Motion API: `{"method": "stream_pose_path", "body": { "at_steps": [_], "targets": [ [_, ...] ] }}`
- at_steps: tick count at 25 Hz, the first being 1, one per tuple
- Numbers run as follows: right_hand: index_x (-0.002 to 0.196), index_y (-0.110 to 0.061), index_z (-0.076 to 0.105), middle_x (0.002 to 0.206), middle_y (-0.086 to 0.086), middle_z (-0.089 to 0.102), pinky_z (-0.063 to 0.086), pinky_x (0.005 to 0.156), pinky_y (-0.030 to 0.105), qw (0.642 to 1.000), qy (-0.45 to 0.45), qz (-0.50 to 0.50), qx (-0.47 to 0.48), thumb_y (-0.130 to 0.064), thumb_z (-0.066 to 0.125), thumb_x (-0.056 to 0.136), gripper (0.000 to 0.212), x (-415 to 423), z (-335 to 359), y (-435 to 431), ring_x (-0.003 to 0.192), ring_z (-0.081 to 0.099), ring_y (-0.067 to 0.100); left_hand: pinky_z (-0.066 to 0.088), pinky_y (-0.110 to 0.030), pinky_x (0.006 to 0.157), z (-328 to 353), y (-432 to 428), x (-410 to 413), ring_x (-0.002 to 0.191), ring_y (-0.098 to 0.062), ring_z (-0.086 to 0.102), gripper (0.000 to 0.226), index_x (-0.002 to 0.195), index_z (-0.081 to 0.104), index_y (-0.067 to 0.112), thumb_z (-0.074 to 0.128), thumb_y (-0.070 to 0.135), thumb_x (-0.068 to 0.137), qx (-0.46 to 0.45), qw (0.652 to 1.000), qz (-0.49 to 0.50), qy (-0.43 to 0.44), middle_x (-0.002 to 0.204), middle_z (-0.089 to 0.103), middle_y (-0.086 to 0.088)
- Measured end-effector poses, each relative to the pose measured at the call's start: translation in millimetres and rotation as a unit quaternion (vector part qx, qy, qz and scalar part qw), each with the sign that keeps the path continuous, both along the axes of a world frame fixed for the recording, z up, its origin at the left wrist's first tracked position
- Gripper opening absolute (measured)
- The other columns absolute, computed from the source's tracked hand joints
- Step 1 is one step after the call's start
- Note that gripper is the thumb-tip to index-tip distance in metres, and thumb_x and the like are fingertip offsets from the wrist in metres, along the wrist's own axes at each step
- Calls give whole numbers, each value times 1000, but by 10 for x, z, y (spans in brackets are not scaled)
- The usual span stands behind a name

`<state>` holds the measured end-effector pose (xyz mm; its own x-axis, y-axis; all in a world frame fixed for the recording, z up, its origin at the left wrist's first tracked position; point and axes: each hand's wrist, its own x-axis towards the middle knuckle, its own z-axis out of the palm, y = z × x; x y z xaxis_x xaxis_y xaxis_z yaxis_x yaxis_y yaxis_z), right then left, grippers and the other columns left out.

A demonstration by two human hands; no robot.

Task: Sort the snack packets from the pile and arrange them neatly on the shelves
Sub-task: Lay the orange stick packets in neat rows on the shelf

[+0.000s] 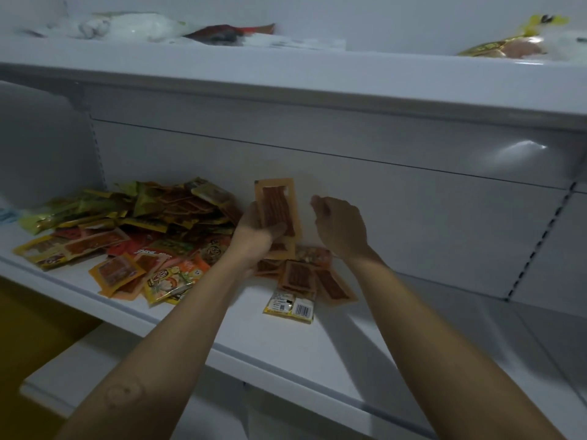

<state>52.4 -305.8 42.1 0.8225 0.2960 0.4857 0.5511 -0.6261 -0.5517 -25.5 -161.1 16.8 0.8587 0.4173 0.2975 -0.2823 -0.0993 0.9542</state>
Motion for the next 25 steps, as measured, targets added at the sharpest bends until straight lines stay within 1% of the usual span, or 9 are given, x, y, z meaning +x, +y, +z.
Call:
{"method": "stream_pose_path", "body": {
  "at_steps": [2,5,9,11,14,18,21,23,25],
  "targets": [
    [120,-14,59,123,10,63,43,83,32,985,92,-46,-141,-47,47,97,41,157,-321,-168,114,58,30,59,-34,67,-78,53,-62,92,-29,69,33,115,58,3,56,-13,86,-23,999,13,36,108,68,-19],
    [115,-15,58,125,14,59,45,88,33,924,212,-83,-306,-63,59,82,59,185,-840,-303,117,54,34,54,-22,56,-244,89,-176,74,-18,68,29,99,61,-1,50,-21,82,29,996,12,89,89,66,-14],
    [91,-8,67,93,9,73,58,80,35,935,313,-71,-150,-35,86,59,46,369,-995,-306,88,71,23,53,-27,56,-388,109,-157,71,-25,64,26,89,59,9,52,-14,82,55,981,5,187,81,64,-12],
    [93,-3,66,87,11,72,60,69,35,929,358,-72,-66,-25,91,60,46,410,-997,-392,78,71,24,50,-24,46,-406,89,-111,66,-23,64,26,96,59,11,52,-11,84,32,978,0,206,82,65,-13],
    [93,-2,63,91,14,66,47,47,20,939,331,-94,11,-26,82,77,34,433,-958,-471,73,63,23,57,-33,54,-371,73,-23,72,-27,68,27,106,60,12,48,-6,89,-3,981,-10,196,90,68,-16],
    [83,-6,65,91,16,69,58,72,40,924,333,-20,186,-19,81,78,21,323,-698,-265,82,68,28,57,-34,65,-369,104,56,79,-26,68,28,102,59,18,43,-4,94,9,979,-14,202,91,69,-11],
    [81,-14,66,85,5,70,57,67,28,939,325,17,113,-25,85,73,24,252,-741,38,74,66,16,59,-41,66,-456,88,50,80,-32,71,24,104,61,17,45,2,95,-2,967,-28,253,86,73,-13],
    [104,-13,65,101,2,70,55,77,27,949,312,11,37,-39,85,66,50,210,-827,151,88,66,15,57,-39,64,-488,40,20,75,-29,69,18,98,60,16,45,6,97,5,961,-28,275,80,70,-11],
    [106,-13,60,105,3,64,50,82,27,957,291,4,-15,-35,78,77,40,163,-845,177,97,62,18,56,-36,64,-484,-4,-6,73,-27,66,18,91,57,20,45,7,98,1,961,-29,275,80,67,-11]
  ]
}}
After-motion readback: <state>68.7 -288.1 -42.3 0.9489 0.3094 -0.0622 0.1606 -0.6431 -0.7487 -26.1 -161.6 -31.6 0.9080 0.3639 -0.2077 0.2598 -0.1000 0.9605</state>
